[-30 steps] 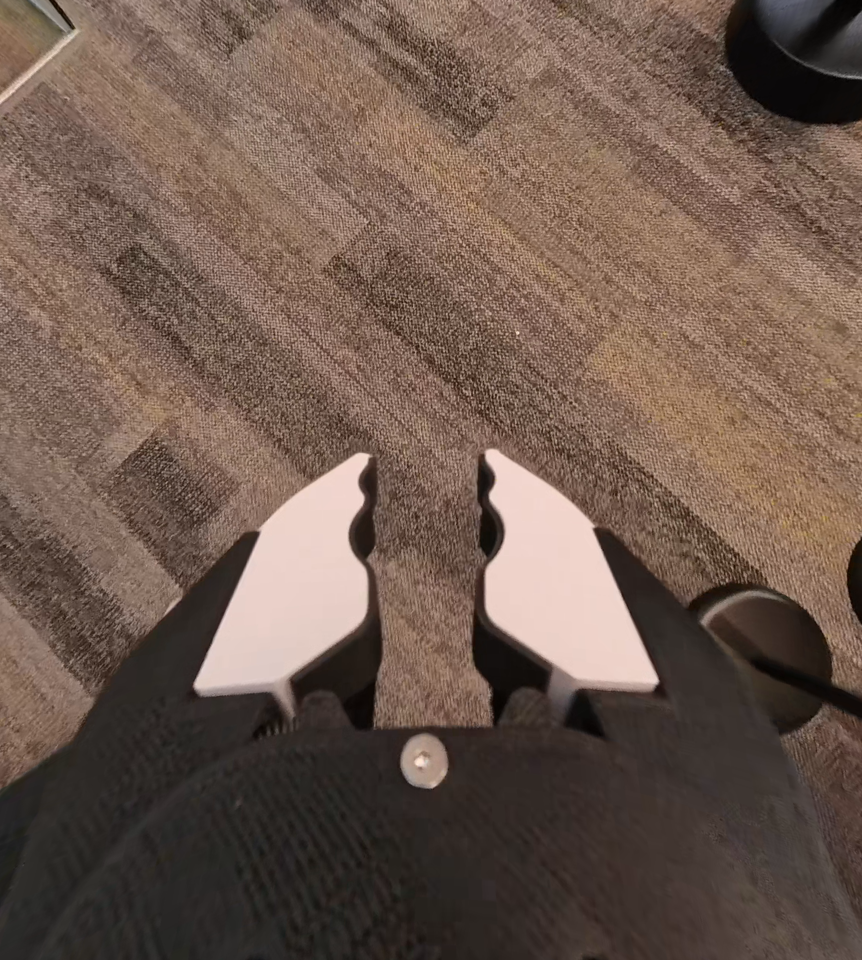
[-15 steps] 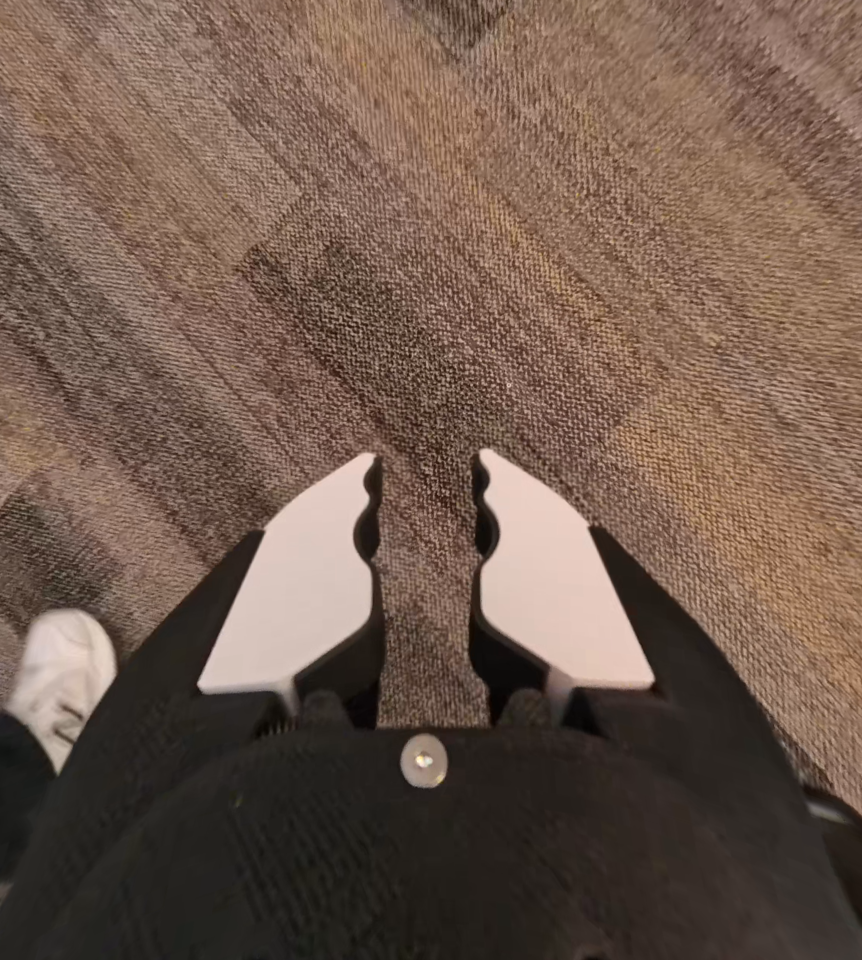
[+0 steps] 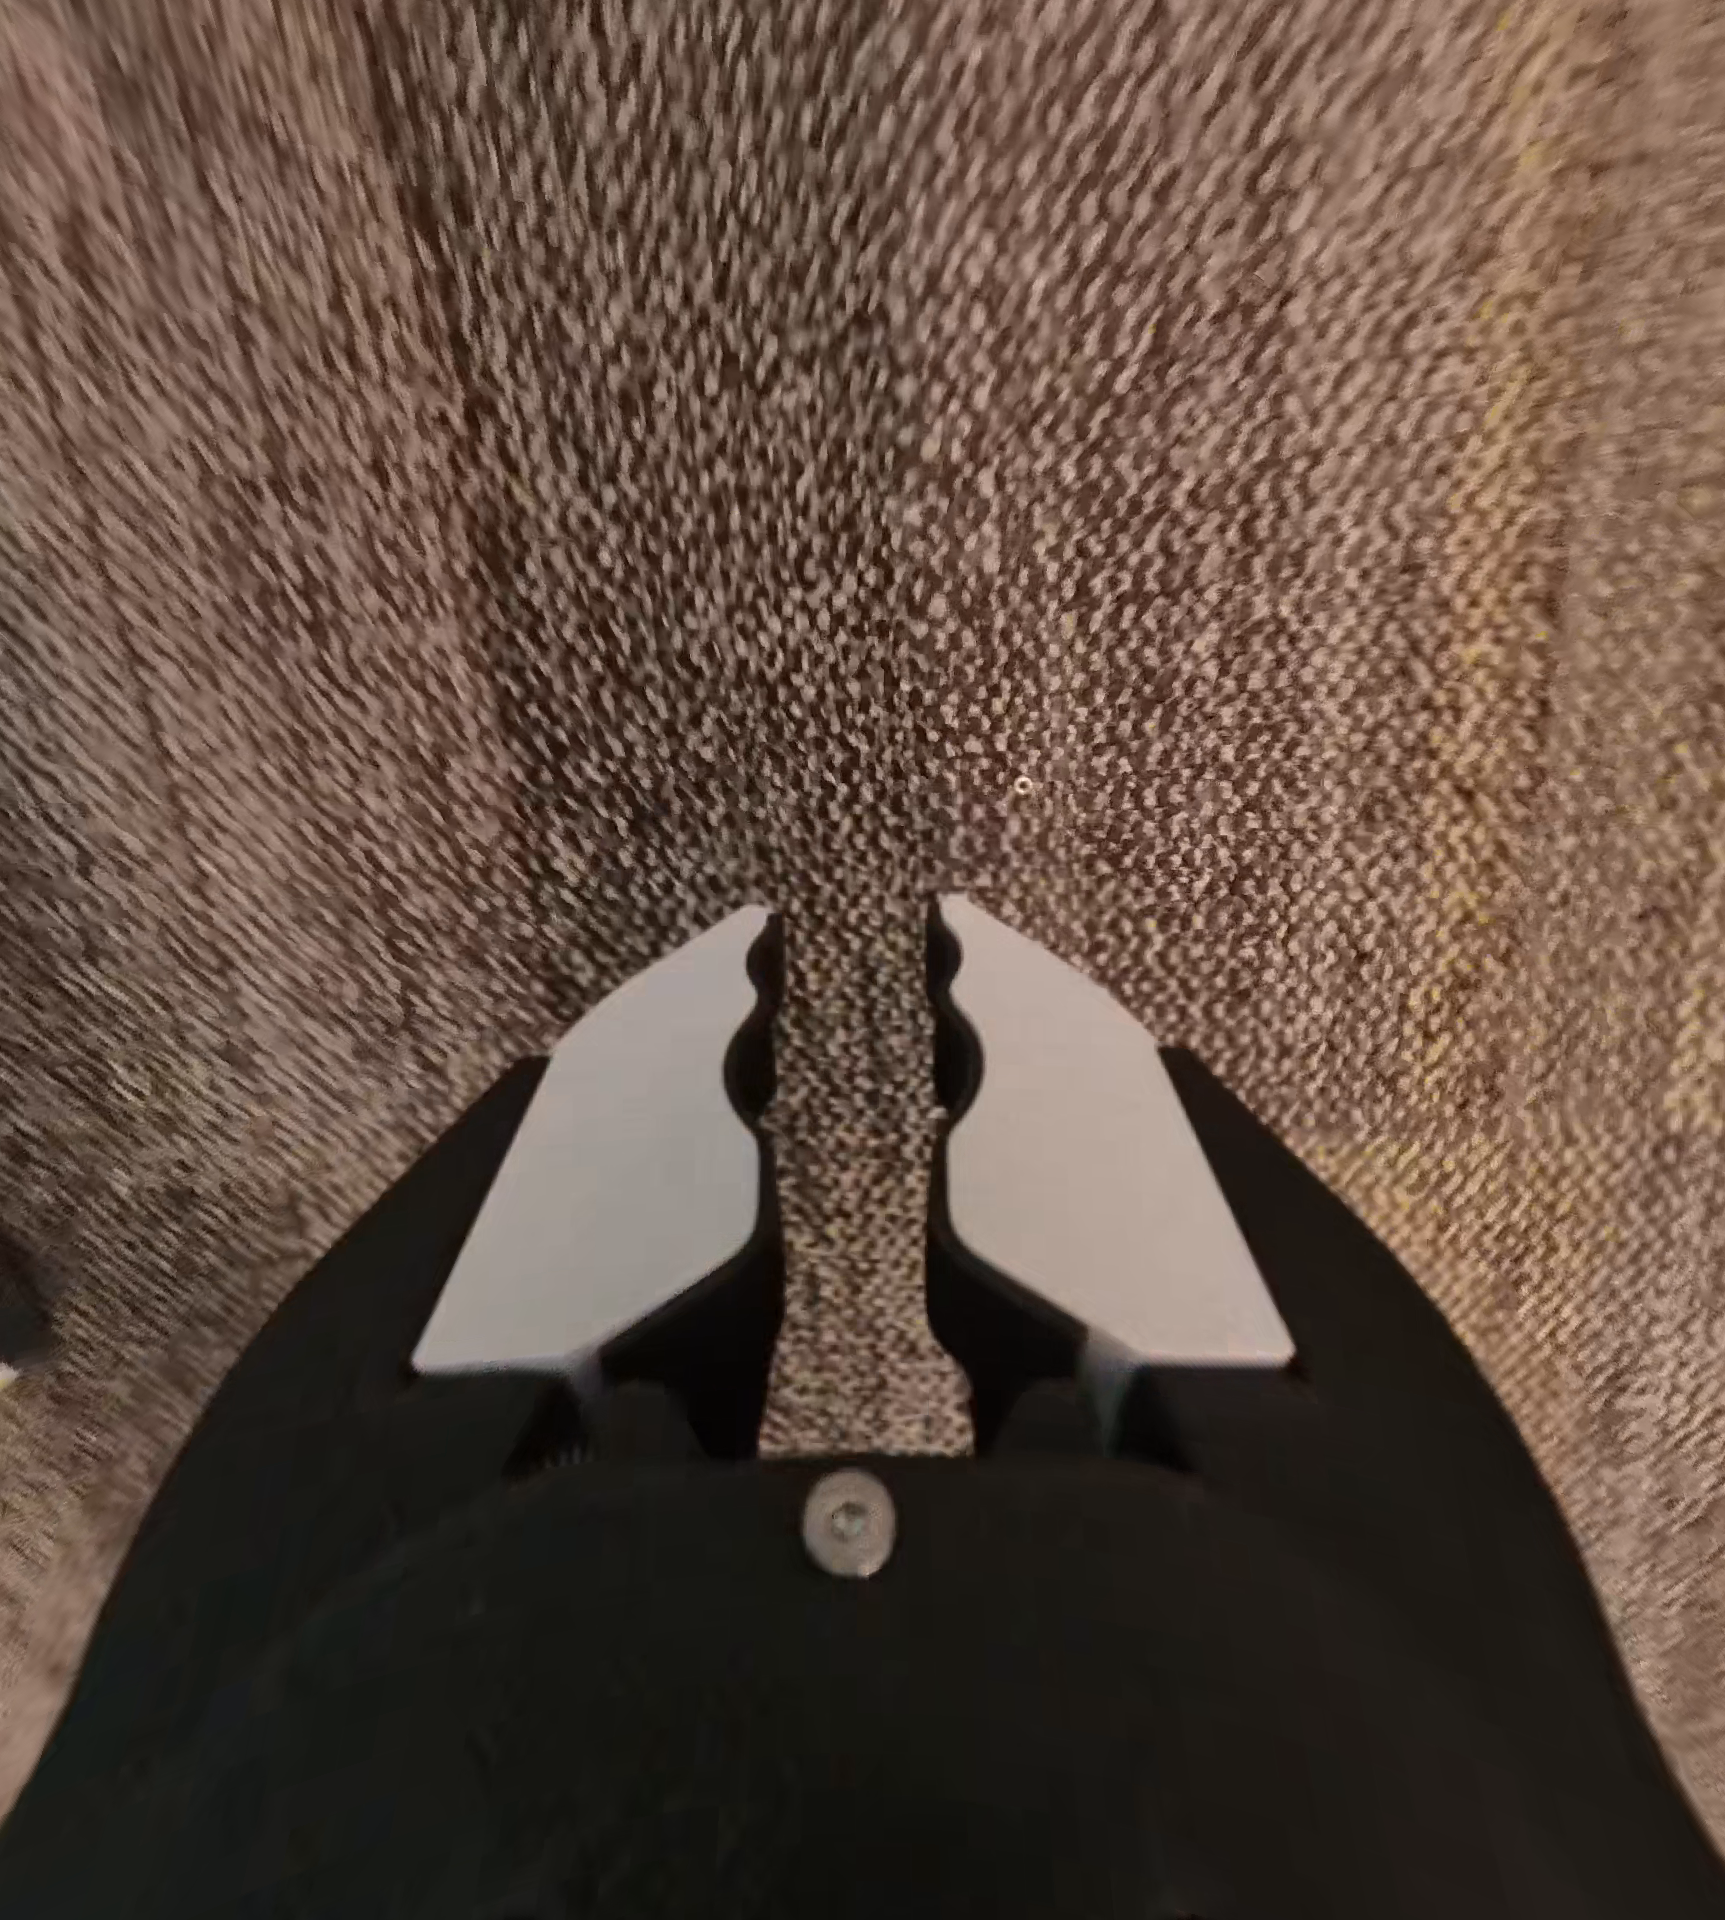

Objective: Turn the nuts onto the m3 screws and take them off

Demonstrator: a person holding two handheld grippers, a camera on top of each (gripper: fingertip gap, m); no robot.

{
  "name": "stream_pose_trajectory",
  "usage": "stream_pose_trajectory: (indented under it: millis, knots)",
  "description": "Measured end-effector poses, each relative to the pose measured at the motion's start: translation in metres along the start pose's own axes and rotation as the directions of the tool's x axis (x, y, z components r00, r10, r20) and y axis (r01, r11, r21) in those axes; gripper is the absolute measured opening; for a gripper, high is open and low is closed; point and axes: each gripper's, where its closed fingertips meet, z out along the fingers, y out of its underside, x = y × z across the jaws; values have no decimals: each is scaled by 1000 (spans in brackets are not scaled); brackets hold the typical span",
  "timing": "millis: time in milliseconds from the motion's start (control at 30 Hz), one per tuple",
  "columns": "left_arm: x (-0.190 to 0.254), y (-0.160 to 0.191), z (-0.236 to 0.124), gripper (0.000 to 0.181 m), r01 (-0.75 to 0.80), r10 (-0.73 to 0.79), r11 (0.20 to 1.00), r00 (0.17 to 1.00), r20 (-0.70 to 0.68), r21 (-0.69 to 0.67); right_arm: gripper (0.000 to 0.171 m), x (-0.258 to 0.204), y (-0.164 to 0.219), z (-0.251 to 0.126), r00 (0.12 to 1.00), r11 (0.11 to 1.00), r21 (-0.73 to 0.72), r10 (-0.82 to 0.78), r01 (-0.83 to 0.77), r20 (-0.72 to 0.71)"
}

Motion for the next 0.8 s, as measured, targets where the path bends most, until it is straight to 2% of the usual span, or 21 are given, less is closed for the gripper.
stream_pose_trajectory:
  millis: [133,400,800]
  knots:
    - [-12,24,23,64,-54,55,998,999,-5,28,27,20,11,35,989,985,-89,-145,145,12]
    - [-11,44,54,65,-66,68,997,996,-64,28,28,35,18,75,934,924,-135,-350,357,71]
    - [-16,65,56,65,-140,141,990,988,-55,18,26,40,15,100,885,871,-160,-459,465,79]
